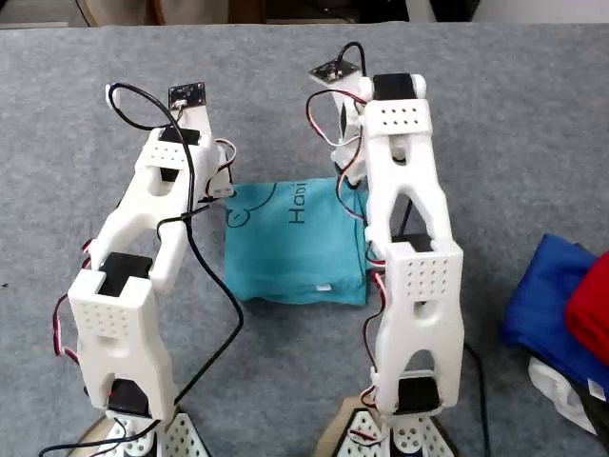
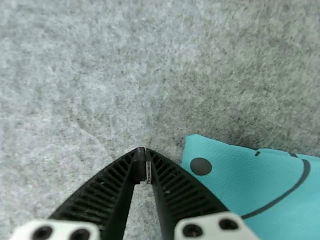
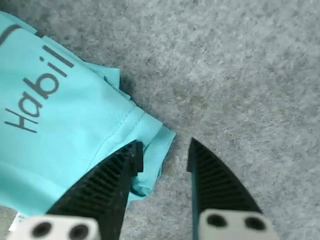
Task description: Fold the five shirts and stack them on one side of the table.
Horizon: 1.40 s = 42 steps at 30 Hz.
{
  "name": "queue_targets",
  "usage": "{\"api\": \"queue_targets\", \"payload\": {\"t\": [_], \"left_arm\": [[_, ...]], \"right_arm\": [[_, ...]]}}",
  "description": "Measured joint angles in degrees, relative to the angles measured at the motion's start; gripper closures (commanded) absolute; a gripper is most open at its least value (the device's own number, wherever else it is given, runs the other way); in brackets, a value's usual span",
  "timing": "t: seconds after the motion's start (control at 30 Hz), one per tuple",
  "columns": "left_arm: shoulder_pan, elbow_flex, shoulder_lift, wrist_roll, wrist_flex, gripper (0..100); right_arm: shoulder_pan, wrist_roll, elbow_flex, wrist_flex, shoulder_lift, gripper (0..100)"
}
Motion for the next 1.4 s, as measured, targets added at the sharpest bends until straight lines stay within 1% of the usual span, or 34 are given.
{"api": "queue_targets", "payload": {"t": [0.23,0.4,0.47,0.53,0.57,0.6,0.7,0.83,0.97,1.07,1.1,1.23,1.3,1.33,1.37,1.4], "left_arm": [[0.0,0.0,0.0,0.0,0.0,98],[0.0,0.0,0.0,0.0,0.0,98],[0.0,0.0,0.0,0.0,0.0,98],[0.0,0.0,0.0,0.0,0.0,98],[0.0,0.0,0.0,0.0,0.0,98],[0.0,0.0,0.0,0.0,0.0,98],[0.0,0.0,0.0,0.0,0.0,98],[0.0,0.0,0.0,0.0,0.0,98],[0.0,0.0,0.0,0.0,0.0,98],[0.0,0.0,0.0,0.0,0.0,98],[0.0,0.0,0.0,0.0,0.0,98],[0.0,0.0,0.0,0.0,0.0,98],[0.0,0.0,0.0,0.0,0.0,98],[0.0,0.0,0.0,0.0,0.0,98],[0.0,0.0,0.0,0.0,0.0,98],[0.0,0.0,0.0,0.0,0.0,98]], "right_arm": [[-2.4,0.6,0.0,0.0,0.1,81.5],[-2.9,2.0,0.0,-0.5,4.1,82.2],[-2.9,2.9,0.0,-0.8,6.0,88.6],[-2.6,3.3,-0.3,-0.9,6.9,99.0],[-2.2,3.4,-0.9,-0.8,7.0,99.4],[-1.8,3.4,-2.0,-0.6,7.0,97.7],[-0.7,3.4,-6.0,-0.6,7.1,98.9],[-0.7,3.4,-10.7,-0.6,7.3,99.2],[-0.7,5.1,-12.2,-0.8,7.3,99.2],[-0.7,6.5,-12.2,-1.6,7.3,98.5],[-0.7,7.2,-12.2,-1.8,7.3,96.5],[-0.7,8.8,-12.2,-2.9,7.3,77.6],[-0.7,8.8,-12.8,-3.2,7.3,70.0],[-0.7,8.8,-13.4,-3.2,7.3,69.7],[-0.7,8.8,-14.1,-2.7,7.3,72.3],[-0.7,8.8,-15.1,-1.6,7.3,77.1]]}}
